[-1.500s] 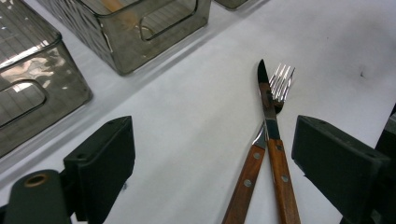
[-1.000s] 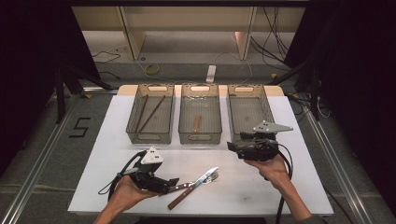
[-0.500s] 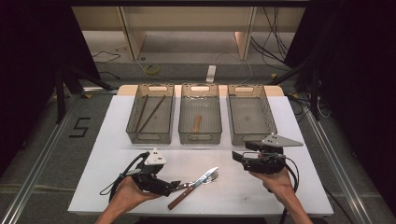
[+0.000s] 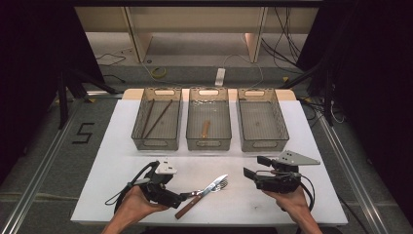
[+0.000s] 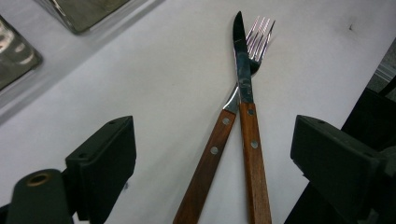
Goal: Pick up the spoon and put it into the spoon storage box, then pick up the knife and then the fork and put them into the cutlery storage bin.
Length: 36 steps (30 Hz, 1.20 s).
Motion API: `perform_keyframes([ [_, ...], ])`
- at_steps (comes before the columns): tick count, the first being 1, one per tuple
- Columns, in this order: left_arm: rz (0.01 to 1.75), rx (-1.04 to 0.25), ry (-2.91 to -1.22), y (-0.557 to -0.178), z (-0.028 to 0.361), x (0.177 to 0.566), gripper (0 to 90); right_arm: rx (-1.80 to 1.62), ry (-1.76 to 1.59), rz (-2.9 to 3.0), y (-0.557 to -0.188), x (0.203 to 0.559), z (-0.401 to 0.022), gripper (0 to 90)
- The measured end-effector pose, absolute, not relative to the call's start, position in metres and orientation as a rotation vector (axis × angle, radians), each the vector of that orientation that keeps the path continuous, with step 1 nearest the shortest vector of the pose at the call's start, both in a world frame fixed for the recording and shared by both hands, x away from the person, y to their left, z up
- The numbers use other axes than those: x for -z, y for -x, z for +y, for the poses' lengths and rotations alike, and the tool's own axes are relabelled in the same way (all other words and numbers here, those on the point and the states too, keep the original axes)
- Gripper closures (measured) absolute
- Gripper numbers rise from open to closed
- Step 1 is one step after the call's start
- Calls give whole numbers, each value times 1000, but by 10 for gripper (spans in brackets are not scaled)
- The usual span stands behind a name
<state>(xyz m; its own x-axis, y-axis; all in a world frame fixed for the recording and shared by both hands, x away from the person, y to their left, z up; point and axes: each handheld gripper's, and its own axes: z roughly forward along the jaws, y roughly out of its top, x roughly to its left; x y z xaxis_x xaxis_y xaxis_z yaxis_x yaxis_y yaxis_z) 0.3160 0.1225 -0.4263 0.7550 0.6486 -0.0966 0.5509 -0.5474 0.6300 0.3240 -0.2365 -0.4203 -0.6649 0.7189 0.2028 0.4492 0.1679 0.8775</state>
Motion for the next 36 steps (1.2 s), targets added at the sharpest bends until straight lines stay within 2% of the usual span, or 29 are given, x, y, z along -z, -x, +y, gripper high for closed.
perform_keyframes([
  [12, 892, -136, -2352, -314, 114, 430, 151, -1477, -1125, 2229, -316, 426, -239, 241],
  [24, 914, -89, -2425, -313, 108, 435, 164, -1449, -1134, 2246, -313, 428, -239, 238],
  [31, 904, -52, -2490, -310, 104, 440, 215, -1441, -1129, 2260, -314, 429, -238, 239],
  [36, 893, -28, -2511, -307, 102, 441, 294, -1428, -1118, 2270, -314, 429, -236, 240],
])
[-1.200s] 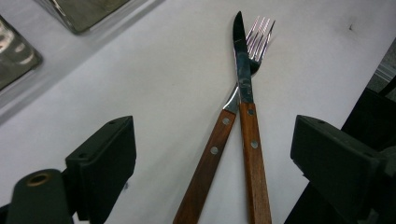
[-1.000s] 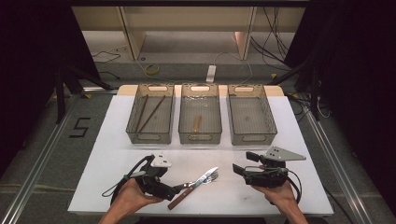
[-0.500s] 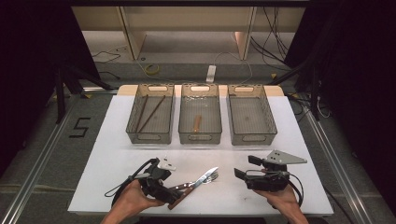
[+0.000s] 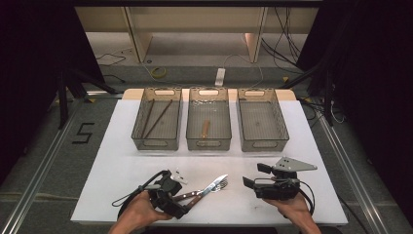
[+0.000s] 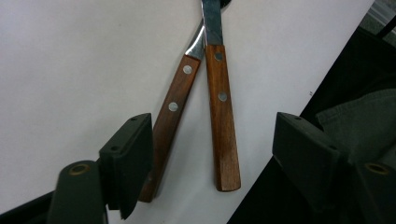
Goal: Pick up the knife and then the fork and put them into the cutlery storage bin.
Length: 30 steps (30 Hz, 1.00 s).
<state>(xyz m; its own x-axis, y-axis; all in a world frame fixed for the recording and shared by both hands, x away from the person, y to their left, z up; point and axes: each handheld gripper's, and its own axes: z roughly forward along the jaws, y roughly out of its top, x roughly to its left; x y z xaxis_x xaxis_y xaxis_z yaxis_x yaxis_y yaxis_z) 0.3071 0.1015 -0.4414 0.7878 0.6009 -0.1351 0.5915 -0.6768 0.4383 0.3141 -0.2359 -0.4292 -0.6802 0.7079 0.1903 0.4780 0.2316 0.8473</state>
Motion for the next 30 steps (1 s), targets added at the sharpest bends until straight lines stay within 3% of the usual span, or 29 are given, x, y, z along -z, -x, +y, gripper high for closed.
perform_keyframes([
  [10, 868, 14, -2584, -304, 89, 449, 435, -1428, -1113, 2281, -314, 429, -233, 243],
  [30, 827, -68, -2678, -305, 71, 463, 651, -1434, -1106, 2285, -314, 429, -231, 250],
])
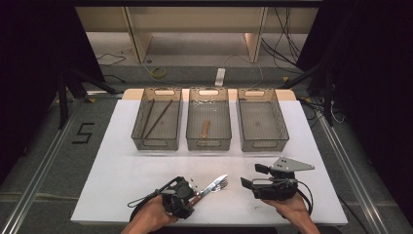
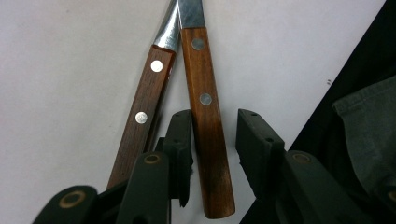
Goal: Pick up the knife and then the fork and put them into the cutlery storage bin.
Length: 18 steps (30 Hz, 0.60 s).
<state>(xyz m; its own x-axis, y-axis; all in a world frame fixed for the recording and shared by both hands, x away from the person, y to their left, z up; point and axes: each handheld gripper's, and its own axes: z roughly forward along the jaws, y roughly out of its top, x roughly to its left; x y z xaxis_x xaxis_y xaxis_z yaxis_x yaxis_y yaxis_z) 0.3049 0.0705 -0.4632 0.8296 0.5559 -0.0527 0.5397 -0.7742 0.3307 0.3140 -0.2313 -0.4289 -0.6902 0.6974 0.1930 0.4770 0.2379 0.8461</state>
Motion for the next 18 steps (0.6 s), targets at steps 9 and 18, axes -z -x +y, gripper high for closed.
perform_keyframes([
  [9, 809, -105, -2703, -306, 67, 463, 698, -1432, -1106, 2289, -314, 429, -231, 252],
  [18, 856, -94, -2697, -307, 66, 463, 720, -1433, -1100, 2290, -314, 429, -230, 255],
])
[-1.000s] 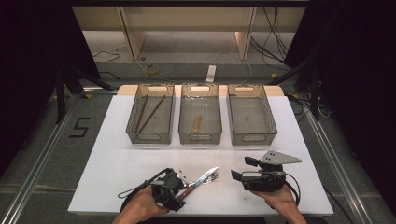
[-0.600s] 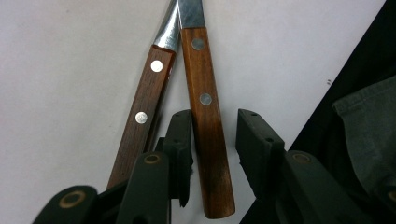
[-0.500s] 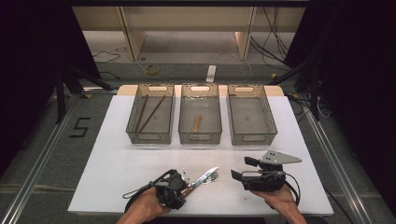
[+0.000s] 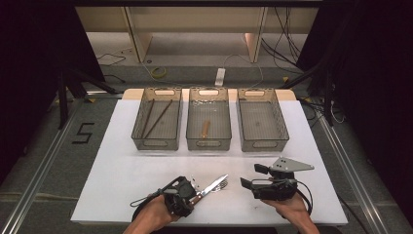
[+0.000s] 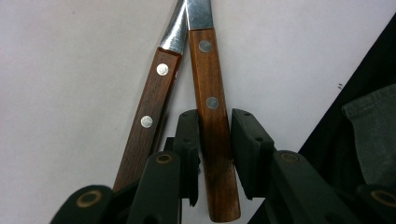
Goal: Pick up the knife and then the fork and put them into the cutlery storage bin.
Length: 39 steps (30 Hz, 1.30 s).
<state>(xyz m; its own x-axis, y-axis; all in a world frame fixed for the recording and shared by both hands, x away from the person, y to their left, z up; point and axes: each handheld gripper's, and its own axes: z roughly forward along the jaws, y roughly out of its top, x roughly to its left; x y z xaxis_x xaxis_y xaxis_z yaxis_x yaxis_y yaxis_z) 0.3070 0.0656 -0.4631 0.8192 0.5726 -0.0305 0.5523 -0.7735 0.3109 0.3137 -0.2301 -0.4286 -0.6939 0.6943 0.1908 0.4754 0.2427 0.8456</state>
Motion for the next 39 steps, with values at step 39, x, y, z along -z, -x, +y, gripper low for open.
perform_keyframes([
  [39, 806, 29, -2624, -310, 77, 442, 753, -1449, -854, 2386, -296, 420, -207, 266],
])
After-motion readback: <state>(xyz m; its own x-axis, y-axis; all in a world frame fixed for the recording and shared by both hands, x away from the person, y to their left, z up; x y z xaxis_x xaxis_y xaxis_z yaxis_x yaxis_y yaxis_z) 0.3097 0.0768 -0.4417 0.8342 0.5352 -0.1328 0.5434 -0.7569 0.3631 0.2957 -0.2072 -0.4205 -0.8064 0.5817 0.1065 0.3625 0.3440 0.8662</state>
